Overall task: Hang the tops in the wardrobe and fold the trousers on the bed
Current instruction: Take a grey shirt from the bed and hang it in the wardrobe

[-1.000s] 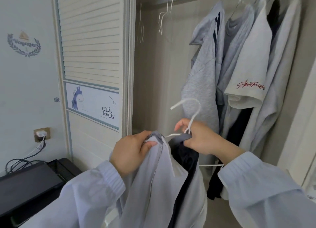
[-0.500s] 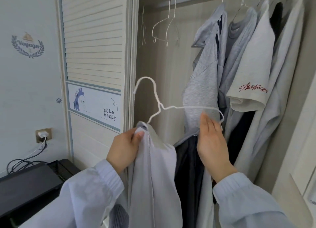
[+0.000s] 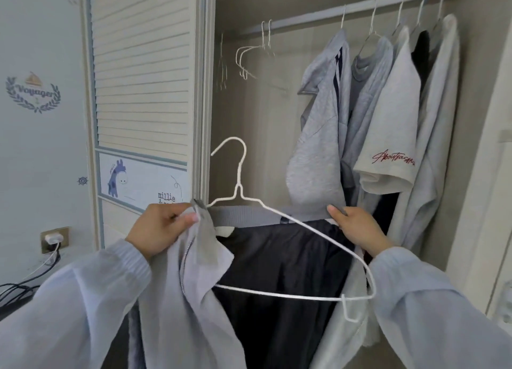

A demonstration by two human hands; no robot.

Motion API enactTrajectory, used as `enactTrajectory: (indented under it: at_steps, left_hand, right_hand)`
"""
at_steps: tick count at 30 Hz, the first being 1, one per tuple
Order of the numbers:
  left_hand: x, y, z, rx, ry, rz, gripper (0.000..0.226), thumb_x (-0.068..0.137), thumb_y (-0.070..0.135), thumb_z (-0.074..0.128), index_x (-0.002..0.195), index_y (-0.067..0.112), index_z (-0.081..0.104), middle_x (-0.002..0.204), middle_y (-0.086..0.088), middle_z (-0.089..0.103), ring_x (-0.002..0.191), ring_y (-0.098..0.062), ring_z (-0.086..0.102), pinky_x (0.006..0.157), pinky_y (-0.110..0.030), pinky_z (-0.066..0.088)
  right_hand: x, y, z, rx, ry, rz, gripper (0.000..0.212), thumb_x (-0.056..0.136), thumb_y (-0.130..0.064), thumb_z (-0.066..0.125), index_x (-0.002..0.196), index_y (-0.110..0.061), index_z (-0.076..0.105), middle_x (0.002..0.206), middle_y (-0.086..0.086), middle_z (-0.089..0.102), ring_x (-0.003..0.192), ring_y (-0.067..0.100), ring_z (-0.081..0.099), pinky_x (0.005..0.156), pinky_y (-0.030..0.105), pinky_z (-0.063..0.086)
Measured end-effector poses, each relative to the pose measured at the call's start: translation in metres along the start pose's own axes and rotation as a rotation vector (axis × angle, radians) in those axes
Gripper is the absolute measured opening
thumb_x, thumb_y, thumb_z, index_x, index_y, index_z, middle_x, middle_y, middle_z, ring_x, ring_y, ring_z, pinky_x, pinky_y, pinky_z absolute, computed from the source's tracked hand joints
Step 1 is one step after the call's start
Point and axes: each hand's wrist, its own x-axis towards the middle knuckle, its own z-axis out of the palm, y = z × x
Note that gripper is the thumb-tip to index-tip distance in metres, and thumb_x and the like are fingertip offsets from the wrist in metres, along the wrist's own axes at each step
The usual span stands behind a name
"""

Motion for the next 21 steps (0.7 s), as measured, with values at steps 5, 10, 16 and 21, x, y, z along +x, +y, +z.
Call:
enactTrajectory:
  at_steps: [5, 10, 16, 21]
  left_hand:
    - [-0.007, -0.013, 0.001, 0.547, 0.025, 0.263, 0.023, 0.086, 0.055, 0.035, 0.091, 0.04, 0.052, 0.052, 0.013, 0.052, 0.044, -0.013, 0.052, 0.046, -0.019, 0.03]
    - [-0.005, -0.01, 0.008, 0.847, 0.134, 0.342, 0.051, 0.072, 0.01, 0.064, 0.121, 0.025, 0.061, 0.052, 0.0, 0.049, 0.031, -0.021, 0.041, 0.039, -0.017, 0.024]
    - [-0.004, 0.011, 0.036, 0.784, 0.169, 0.013, 0.058, 0.079, 0.013, 0.068, 0.13, 0.035, 0.054, 0.069, -0.003, 0.058, 0.052, -0.029, 0.056, 0.046, -0.026, 0.034]
    - [-0.006, 0.016, 0.04, 0.254, 0.324, -0.16, 0.034, 0.084, 0.039, 0.051, 0.11, 0.023, 0.067, 0.091, -0.01, 0.072, 0.088, -0.033, 0.063, 0.074, -0.036, 0.048]
  right_hand:
    - [0.008, -0.004, -0.008, -0.679, 0.141, -0.239, 0.056, 0.093, -0.057, 0.03, 0.062, -0.013, 0.045, 0.067, 0.002, 0.056, 0.072, 0.022, 0.055, 0.06, 0.031, 0.035]
    - [0.013, -0.009, -0.002, -0.682, 0.015, -0.173, 0.052, 0.095, -0.053, 0.033, 0.07, -0.011, 0.05, 0.072, 0.004, 0.054, 0.076, 0.023, 0.053, 0.066, 0.031, 0.037]
    - [0.009, -0.057, 0.011, 0.436, -0.132, 0.173, 0.028, 0.097, -0.025, 0.047, 0.098, 0.001, 0.058, 0.071, 0.005, 0.059, 0.066, 0.018, 0.061, 0.054, 0.022, 0.044]
    - [-0.007, -0.065, 0.013, 0.236, -0.216, -0.374, 0.017, 0.087, -0.022, 0.063, 0.074, -0.019, 0.054, 0.079, -0.003, 0.052, 0.074, 0.003, 0.05, 0.072, 0.023, 0.039]
